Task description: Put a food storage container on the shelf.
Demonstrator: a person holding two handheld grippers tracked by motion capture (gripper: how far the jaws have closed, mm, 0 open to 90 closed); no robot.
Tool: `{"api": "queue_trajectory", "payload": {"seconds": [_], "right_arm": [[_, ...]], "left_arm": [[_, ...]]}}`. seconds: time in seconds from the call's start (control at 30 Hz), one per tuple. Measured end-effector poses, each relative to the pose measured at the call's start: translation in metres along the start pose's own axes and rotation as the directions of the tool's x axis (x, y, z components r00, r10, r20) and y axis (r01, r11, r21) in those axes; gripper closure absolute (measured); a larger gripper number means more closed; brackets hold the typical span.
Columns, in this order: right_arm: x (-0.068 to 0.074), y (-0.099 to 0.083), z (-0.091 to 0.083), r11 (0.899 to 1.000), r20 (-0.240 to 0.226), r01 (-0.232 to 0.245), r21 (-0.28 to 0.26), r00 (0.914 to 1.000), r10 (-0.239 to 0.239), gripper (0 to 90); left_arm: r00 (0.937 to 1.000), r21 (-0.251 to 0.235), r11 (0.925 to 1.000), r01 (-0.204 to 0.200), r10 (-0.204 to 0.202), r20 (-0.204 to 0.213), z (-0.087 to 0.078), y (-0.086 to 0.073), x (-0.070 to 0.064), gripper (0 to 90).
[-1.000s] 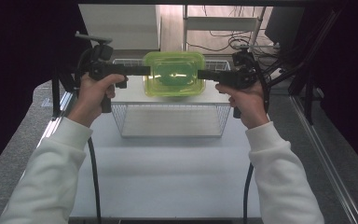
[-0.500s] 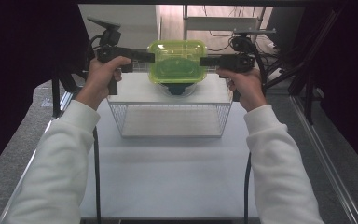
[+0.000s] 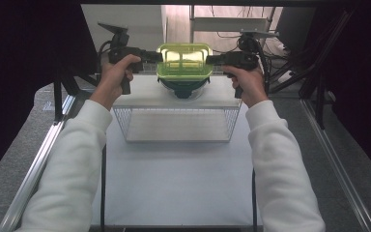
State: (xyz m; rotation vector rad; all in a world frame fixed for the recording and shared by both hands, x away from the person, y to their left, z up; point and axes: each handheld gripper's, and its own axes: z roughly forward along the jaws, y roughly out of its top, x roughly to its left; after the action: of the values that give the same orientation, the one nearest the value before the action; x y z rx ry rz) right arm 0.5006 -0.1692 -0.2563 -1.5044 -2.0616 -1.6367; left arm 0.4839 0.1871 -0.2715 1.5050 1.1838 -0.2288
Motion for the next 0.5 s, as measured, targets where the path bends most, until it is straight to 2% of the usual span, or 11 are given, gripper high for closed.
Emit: {"api": "queue_trajectory", "payload": {"seconds": [0.1, 0.23, 0.33, 0.37, 0.4, 0.43, 0.5], "right_arm": [[-0.006, 0.000, 0.005, 0.997, -0.006, -0.079, -0.006, 0.9969, 0.078, 72.6], [-0.009, -0.001, 0.009, 0.993, -0.002, -0.115, -0.020, 0.9933, 0.115, 70.1], [-0.010, -0.002, 0.009, 0.994, -0.009, -0.111, -0.024, 0.9938, 0.111, 66.5], [-0.011, -0.003, 0.010, 0.993, -0.016, -0.113, -0.025, 0.9936, 0.112, 61.1], [-0.011, -0.003, 0.010, 0.993, -0.016, -0.113, -0.025, 0.9936, 0.112, 61.1], [-0.012, -0.004, 0.011, 0.994, -0.034, -0.104, -0.039, 0.9941, 0.103, 48.6], [-0.011, -0.003, 0.011, 0.994, -0.037, -0.094, -0.059, 0.9951, 0.091, 37.8]], "left_arm": [[0.9990, -0.011, 0.9989, 0.044, -0.044, 0.002, 0.007, 0.000, 0.009, 73.9], [0.9992, -0.017, 0.9991, 0.039, -0.039, -0.009, 0.010, 0.000, 0.011, 71.3], [0.9995, -0.010, 0.9997, 0.021, -0.021, -0.023, 0.012, 0.000, 0.010, 68.6], [0.9996, -0.010, 0.9999, 0.010, -0.010, -0.025, 0.014, -0.001, 0.010, 65.6], [0.9996, -0.010, 0.9999, 0.010, -0.010, -0.025, 0.014, -0.001, 0.010, 60.3], [0.9992, -0.010, 0.9999, -0.012, 0.011, -0.038, 0.017, -0.001, 0.008, 52.4], [0.9983, -0.010, 0.9997, -0.023, 0.023, -0.053, 0.018, -0.001, 0.007, 34.1]]}}
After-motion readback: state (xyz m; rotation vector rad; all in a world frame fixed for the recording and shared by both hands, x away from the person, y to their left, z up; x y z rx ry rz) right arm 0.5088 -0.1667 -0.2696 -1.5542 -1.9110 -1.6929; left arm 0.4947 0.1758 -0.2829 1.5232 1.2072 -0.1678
